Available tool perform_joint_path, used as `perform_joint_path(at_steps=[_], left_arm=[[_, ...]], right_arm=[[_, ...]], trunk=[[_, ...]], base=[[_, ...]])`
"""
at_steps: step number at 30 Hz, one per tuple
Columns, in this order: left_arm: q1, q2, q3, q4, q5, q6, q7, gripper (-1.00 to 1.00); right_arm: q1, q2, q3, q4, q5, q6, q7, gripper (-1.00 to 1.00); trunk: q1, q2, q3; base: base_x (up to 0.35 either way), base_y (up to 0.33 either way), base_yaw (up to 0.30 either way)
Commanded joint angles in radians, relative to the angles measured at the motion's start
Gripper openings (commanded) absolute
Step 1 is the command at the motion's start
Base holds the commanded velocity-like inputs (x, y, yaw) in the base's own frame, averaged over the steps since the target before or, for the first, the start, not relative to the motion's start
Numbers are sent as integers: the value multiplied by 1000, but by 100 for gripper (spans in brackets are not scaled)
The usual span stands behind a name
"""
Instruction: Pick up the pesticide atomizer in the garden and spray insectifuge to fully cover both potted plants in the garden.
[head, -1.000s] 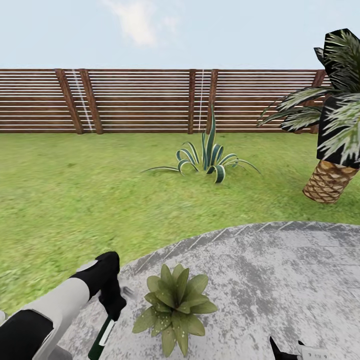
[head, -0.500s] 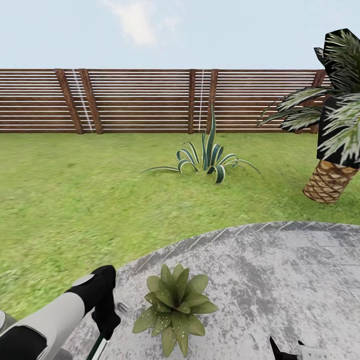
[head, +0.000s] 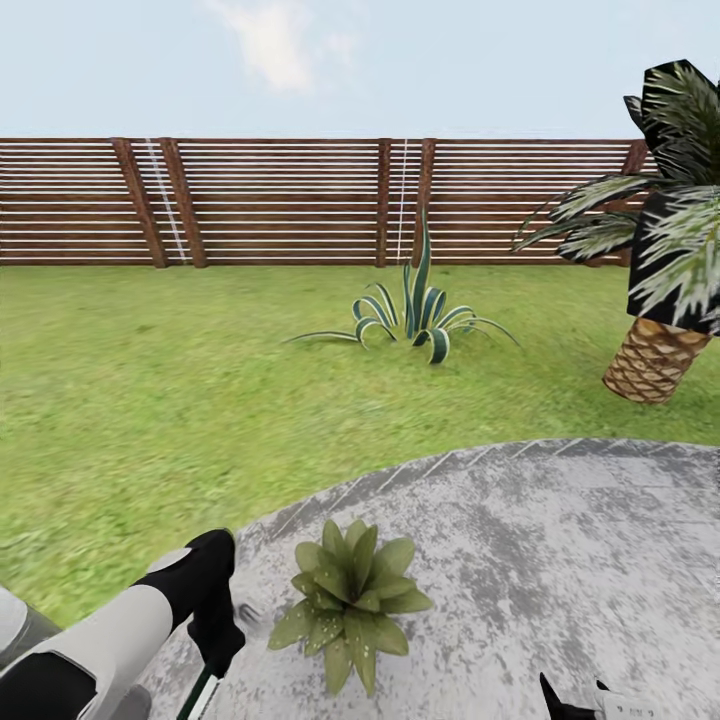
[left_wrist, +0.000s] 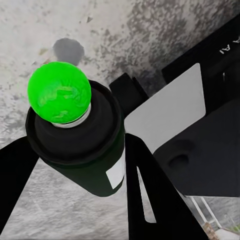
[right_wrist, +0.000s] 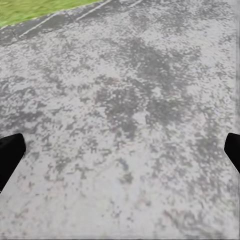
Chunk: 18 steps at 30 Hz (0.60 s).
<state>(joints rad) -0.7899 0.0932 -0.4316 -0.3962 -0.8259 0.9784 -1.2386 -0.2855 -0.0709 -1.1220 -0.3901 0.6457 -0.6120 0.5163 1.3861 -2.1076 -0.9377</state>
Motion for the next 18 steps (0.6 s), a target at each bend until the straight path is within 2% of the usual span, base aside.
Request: perform_joint_path(at_steps=[1, 5, 10, 12, 15, 18], left_arm=[[0, 0, -1, -3, -9, 8, -10, -100], [-1, -1, 2, -7, -9, 9, -9, -100], [-3, 1, 2, -10, -9, 10, -9, -100], [-3, 4, 3, -10, -9, 10, -7, -100], [-3, 1, 10, -10, -7, 11, 37, -100], [-3, -2, 12, -11, 0, 11, 53, -100]], right_arm=[[-1, 0, -8, -1, 3, -3, 8, 100], [-1, 2, -7, 0, 5, -3, 8, 100], [-1, 2, -7, 2, 5, -3, 8, 100], [-1, 3, -7, 2, 5, -3, 8, 100], [-1, 3, -6, 2, 5, -3, 8, 100], [-1, 3, -6, 2, 5, -3, 8, 100]], trunk=[[-1, 0, -1], [-1, 0, -1], [-1, 0, -1], [-1, 0, -1], [-1, 0, -1], [-1, 0, -1]], base=[[-327, 0, 0], [-296, 0, 0], [-45, 0, 33], [-5, 0, 193], [-1, 0, 255], [0, 0, 262]])
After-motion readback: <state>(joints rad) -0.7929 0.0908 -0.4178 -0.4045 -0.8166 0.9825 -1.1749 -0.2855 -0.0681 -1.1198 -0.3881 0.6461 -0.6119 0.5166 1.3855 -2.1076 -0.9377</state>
